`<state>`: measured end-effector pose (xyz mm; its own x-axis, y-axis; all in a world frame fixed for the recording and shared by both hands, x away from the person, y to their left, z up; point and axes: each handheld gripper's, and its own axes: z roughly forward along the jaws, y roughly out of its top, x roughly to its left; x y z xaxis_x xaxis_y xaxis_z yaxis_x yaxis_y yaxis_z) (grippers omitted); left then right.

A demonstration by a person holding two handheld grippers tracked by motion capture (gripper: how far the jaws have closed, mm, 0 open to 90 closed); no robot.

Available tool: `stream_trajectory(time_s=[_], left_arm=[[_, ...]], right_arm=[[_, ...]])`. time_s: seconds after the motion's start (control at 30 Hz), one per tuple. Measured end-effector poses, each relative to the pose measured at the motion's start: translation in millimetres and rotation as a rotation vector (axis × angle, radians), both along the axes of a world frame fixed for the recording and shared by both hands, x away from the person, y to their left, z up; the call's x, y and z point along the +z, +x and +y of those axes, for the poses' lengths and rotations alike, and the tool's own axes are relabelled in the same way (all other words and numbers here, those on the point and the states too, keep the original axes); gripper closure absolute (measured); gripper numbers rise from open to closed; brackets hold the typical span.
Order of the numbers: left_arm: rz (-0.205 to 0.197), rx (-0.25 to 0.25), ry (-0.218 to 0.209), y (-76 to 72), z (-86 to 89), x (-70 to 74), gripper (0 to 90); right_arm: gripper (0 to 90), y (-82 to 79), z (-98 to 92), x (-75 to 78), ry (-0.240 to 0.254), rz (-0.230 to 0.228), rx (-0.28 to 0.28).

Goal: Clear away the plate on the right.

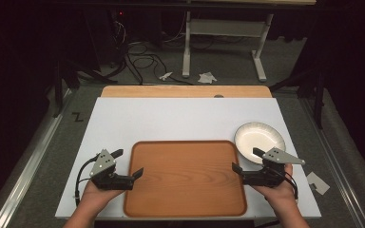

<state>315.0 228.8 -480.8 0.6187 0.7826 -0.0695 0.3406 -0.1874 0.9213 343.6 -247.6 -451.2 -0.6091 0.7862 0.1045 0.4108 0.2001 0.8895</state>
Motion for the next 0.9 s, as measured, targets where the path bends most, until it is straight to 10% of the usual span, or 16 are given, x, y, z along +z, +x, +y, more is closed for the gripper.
stream_trajectory(time_s=[0.9], left_arm=[[0.001,0.006,0.015,0.8,0.1,0.6,0.3]], right_arm=[[0.0,0.6,2.2,-1.8,-0.024,0.0,0.03]])
